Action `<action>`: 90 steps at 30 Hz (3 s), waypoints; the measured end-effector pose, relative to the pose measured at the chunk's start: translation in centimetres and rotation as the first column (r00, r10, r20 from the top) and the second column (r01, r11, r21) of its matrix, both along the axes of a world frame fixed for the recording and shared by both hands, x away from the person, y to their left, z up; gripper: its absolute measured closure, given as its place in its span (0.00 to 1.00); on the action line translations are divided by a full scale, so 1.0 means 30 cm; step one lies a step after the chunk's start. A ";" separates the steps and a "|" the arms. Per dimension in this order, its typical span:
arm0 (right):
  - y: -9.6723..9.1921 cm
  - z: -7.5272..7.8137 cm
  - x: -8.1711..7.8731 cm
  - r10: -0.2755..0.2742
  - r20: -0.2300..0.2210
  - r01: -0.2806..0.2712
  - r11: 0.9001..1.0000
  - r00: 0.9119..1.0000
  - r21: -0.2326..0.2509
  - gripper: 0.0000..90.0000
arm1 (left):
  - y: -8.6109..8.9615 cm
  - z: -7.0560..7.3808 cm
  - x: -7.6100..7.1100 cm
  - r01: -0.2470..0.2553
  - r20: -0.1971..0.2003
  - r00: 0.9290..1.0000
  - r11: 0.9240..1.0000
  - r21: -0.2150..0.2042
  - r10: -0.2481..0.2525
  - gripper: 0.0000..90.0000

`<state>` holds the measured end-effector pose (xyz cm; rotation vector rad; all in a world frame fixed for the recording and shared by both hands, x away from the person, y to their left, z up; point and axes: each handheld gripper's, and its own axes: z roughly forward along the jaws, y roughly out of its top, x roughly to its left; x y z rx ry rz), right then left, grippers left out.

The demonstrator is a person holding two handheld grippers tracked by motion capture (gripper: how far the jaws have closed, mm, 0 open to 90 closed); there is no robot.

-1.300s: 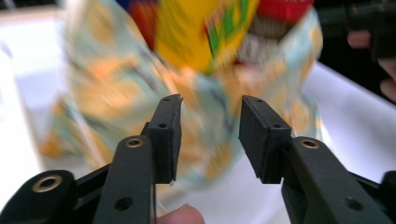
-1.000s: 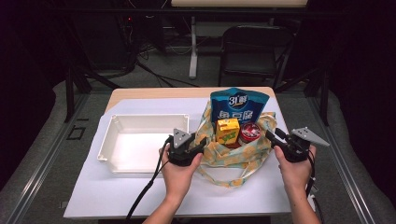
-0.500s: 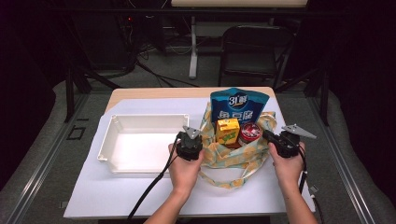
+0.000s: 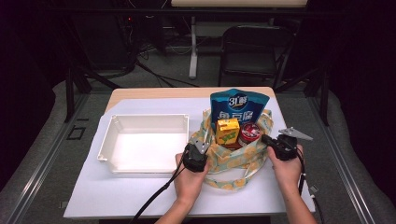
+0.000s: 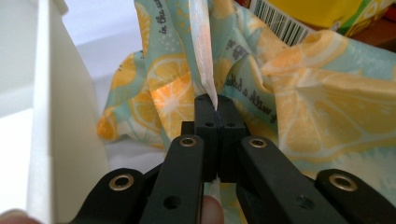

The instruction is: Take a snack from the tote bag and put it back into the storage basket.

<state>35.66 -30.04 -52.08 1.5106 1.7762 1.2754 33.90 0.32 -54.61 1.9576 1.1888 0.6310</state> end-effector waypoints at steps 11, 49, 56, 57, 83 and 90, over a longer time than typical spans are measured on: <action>0.027 0.194 0.030 0.101 0.229 -0.102 0.995 0.968 -0.005 0.58 | 0.037 0.006 -0.013 0.029 -0.012 0.999 0.993 -0.115 -0.031 0.99; 0.149 0.280 0.141 0.186 0.260 -0.178 0.982 0.947 -0.055 1.00 | 0.073 0.013 -0.011 0.108 -0.042 0.992 0.979 -0.171 -0.117 0.95; 0.146 0.360 0.121 0.191 0.309 -0.194 0.981 0.931 -0.023 1.00 | 0.076 0.018 -0.014 0.114 -0.044 0.991 0.977 -0.179 -0.123 0.94; 0.148 0.371 0.120 0.196 0.314 -0.199 0.980 0.929 -0.022 1.00 | 0.078 0.022 -0.017 0.117 -0.042 0.991 0.976 -0.181 -0.126 0.93; 0.207 0.569 0.123 0.187 0.382 -0.201 0.980 0.905 -0.003 1.00 | 0.243 0.243 -0.021 0.202 0.138 0.976 0.929 -0.311 -0.167 0.69; 0.238 0.596 0.134 0.188 0.387 -0.208 0.978 0.902 0.009 1.00 | 0.291 0.318 0.039 0.209 0.175 0.972 0.918 -0.336 -0.157 0.65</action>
